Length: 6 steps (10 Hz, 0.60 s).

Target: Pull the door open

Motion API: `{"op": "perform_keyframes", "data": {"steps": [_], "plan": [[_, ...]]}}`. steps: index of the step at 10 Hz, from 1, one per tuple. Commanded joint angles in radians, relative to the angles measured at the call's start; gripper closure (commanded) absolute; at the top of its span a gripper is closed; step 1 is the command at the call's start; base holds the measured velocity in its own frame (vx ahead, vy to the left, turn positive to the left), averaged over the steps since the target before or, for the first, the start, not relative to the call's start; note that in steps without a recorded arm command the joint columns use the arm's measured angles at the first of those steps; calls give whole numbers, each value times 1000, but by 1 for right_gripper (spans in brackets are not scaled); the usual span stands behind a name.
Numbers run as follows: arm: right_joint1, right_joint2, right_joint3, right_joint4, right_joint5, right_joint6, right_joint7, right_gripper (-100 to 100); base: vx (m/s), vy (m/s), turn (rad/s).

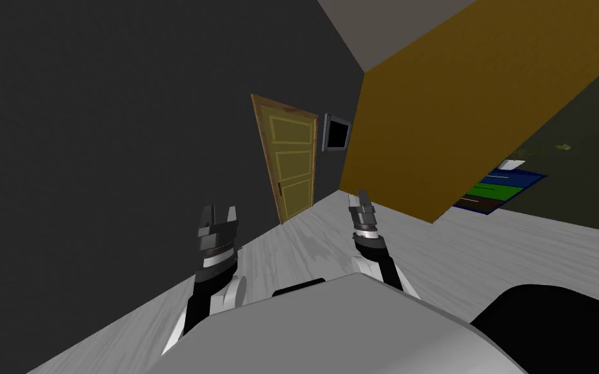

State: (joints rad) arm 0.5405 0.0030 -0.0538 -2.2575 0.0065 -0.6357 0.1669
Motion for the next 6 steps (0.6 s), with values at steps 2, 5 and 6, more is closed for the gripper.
{"op": "perform_keyframes", "data": {"steps": [2, 5, 6], "plan": [[-13, -13, -5, 42, -26, -7, -38, -100, 49, 39, 232], [-31, -28, -11, 97, -61, -16, -89, -100, 93, -54, 209], [-40, -35, -15, 125, -78, -21, -115, -100, 91, -20, 247]]}}
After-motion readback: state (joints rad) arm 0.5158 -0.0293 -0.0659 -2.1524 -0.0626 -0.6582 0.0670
